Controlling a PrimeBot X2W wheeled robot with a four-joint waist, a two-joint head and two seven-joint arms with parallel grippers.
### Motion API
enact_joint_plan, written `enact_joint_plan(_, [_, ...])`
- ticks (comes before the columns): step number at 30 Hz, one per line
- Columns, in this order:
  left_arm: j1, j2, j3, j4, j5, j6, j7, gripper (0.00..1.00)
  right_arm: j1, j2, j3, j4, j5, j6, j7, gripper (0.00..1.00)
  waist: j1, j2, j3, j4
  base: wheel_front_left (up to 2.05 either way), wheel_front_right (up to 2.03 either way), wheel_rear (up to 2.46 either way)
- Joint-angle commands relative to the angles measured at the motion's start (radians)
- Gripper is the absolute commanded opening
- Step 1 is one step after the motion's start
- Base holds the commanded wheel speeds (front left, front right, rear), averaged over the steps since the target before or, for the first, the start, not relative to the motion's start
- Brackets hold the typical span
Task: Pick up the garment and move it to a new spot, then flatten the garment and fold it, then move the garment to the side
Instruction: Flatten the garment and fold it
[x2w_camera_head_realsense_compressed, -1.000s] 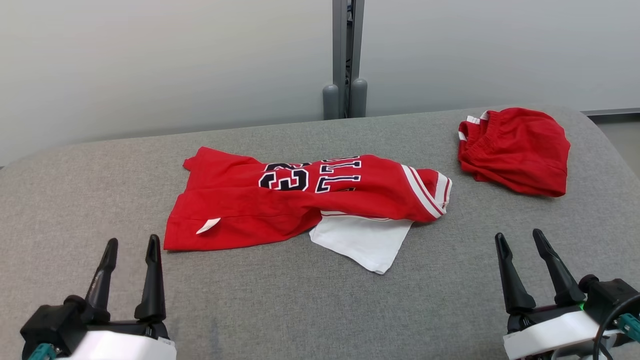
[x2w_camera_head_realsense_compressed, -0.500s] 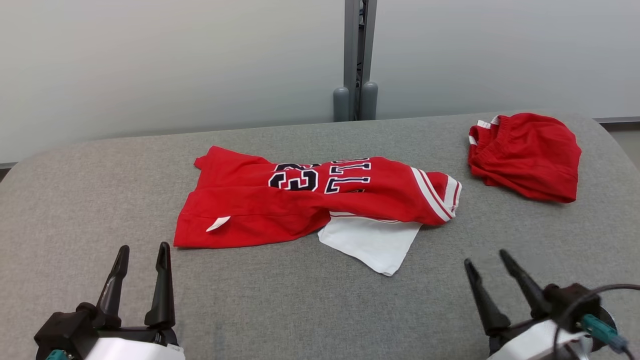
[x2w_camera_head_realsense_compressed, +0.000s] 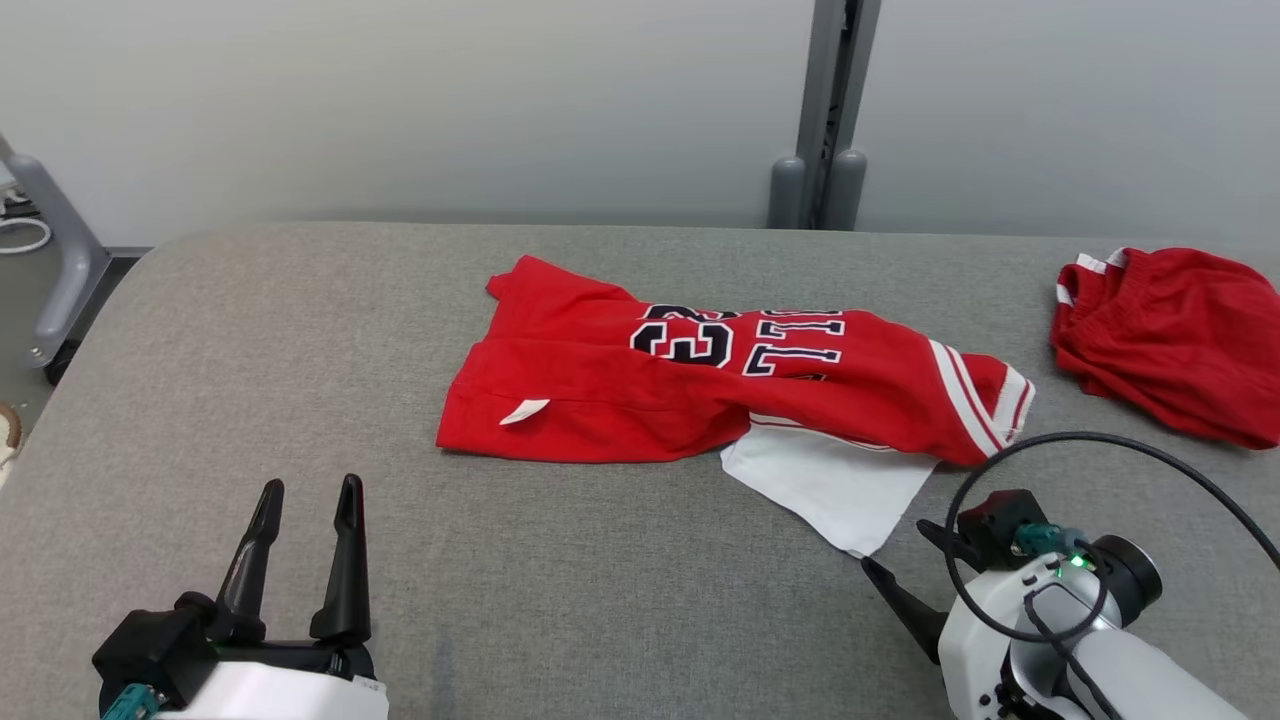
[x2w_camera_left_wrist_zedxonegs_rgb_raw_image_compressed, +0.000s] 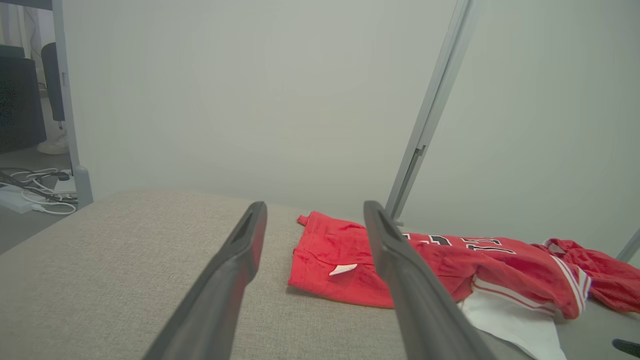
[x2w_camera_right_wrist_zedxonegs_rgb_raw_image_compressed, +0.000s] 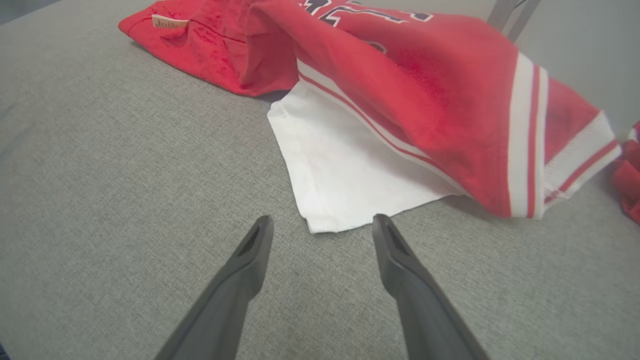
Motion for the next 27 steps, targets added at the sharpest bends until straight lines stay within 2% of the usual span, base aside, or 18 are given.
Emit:
enact_joint_plan(1, [-0.023, -0.006, 0.005, 0.005, 0.012, -0.012, -0.004, 1.00, -0.038, -0.019, 0.032, 0.030, 0.036, 0.000, 0.048, 1.00, 0.0000, 0.0000, 0.008, 0.026, 0.00, 0.00, 0.00])
enact_joint_plan(10, [-0.046, -0.030, 0.019, 0.029, 0.026, -0.039, -0.004, 1.00, -0.172, -0.034, 0.116, 0.109, 0.239, 0.000, 0.270, 1.00, 0.0000, 0.0000, 0.036, 0.083, 0.00, 0.00, 0.00])
enact_joint_plan(13, [-0.051, -0.033, 0.025, 0.034, 0.029, -0.044, -0.004, 1.00, -0.199, -0.043, 0.129, 0.139, 0.239, 0.000, 0.312, 1.00, 0.0000, 0.0000, 0.043, 0.094, 0.00, 0.00, 0.00])
enact_joint_plan(24, [-0.077, -0.053, 0.043, 0.053, 0.047, -0.070, -0.004, 1.00, -0.253, -0.013, 0.159, 0.246, 0.315, 0.000, 0.438, 1.00, 0.0000, 0.0000, 0.072, 0.134, 0.00, 0.00, 0.00])
enact_joint_plan(25, [-0.079, -0.055, 0.046, 0.055, 0.048, -0.070, -0.004, 1.00, -0.257, -0.014, 0.161, 0.253, 0.314, 0.000, 0.441, 0.94, 0.0000, 0.0000, 0.073, 0.135, 0.00, 0.00, 0.00])
enact_joint_plan(26, [-0.080, -0.056, 0.049, 0.056, 0.050, -0.072, -0.004, 1.00, -0.261, -0.016, 0.162, 0.264, 0.309, 0.000, 0.441, 0.61, 0.0000, 0.0000, 0.073, 0.136, 0.00, 0.00, 0.00])
enact_joint_plan(27, [-0.081, -0.057, 0.051, 0.058, 0.050, -0.074, -0.004, 1.00, -0.264, -0.017, 0.162, 0.274, 0.302, 0.000, 0.437, 0.43, 0.0000, 0.0000, 0.073, 0.136, 0.00, 0.00, 0.00])
